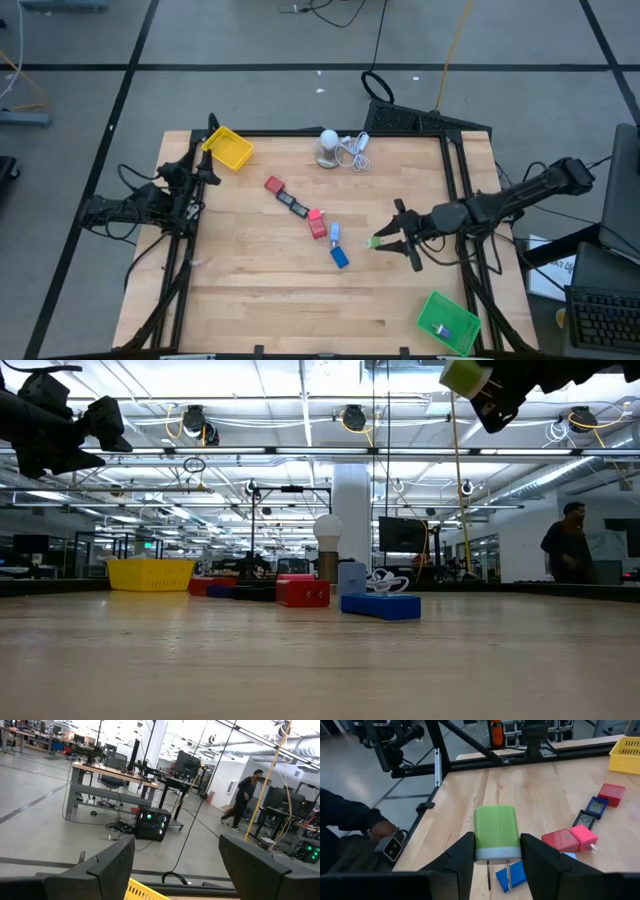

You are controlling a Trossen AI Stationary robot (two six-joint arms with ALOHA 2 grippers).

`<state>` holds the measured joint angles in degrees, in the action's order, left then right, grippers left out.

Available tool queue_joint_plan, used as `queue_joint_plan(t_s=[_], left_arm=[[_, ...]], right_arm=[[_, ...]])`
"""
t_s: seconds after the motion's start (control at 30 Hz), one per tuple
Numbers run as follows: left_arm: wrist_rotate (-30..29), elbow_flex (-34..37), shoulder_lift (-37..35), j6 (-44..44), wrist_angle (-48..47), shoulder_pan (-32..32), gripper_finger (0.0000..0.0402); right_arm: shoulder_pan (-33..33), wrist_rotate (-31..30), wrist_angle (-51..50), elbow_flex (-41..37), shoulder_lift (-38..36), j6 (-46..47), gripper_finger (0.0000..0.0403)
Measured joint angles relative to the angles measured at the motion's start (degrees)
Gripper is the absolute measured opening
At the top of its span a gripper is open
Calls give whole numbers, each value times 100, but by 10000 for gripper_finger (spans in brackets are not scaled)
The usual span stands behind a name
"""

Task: Pick & Place Office items
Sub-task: Put the light green charger adapter into the green bin

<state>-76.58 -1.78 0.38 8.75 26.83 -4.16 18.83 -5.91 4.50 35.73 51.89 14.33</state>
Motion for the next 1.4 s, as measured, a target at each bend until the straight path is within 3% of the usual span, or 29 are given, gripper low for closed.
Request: queue_joint_plan(t_s=[0.63, 0.87, 1.2, 1.4], left_arm=[[0, 0, 0, 0, -1, 1, 294], [0, 0, 0, 0, 0, 1, 294], [0, -1, -1, 0, 0, -1, 294], [0, 0, -2, 0, -1, 0, 294]], right_arm=[[-11, -195, -977, -8, -762, -154, 130], [-11, -345, -836, -481, -1032, 30, 130], [0, -449, 488, -1543, -1140, 693, 130], [2, -439, 567, -1663, -1140, 897, 130]])
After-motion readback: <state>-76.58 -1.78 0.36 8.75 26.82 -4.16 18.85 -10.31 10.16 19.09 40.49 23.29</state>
